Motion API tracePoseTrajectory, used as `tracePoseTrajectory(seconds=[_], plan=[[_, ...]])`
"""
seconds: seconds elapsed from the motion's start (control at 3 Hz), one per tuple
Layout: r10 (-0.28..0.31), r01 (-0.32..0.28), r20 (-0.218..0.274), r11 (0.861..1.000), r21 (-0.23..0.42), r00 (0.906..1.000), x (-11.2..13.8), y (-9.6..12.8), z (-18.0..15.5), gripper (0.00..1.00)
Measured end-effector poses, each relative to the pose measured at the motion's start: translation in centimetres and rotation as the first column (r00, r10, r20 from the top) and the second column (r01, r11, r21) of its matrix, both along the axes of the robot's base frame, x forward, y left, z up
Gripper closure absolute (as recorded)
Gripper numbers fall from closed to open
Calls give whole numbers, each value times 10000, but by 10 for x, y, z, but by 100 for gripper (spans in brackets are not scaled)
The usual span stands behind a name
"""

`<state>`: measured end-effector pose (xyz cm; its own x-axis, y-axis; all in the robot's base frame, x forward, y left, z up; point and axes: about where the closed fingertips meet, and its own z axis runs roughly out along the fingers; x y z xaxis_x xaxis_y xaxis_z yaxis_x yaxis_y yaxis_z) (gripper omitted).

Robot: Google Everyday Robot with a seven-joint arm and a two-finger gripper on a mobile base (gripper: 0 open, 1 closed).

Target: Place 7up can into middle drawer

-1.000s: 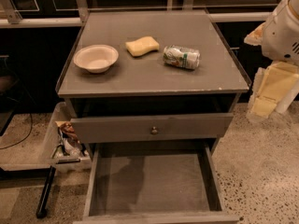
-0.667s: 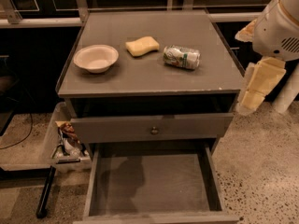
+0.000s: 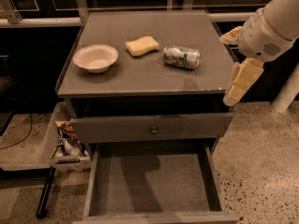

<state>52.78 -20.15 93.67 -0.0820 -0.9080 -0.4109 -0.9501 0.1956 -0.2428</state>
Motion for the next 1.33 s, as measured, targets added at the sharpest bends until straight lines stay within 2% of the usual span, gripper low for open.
tracePoseTrajectory(seconds=[0.33, 0.67, 1.33], plan=[[-58, 57, 52, 10000, 54, 10000, 3, 3, -3, 0], [-246, 242, 103, 9990, 366, 9996, 15, 5, -12, 0], [-784, 763, 52, 9816, 1748, 9969, 66, 16, -44, 0]])
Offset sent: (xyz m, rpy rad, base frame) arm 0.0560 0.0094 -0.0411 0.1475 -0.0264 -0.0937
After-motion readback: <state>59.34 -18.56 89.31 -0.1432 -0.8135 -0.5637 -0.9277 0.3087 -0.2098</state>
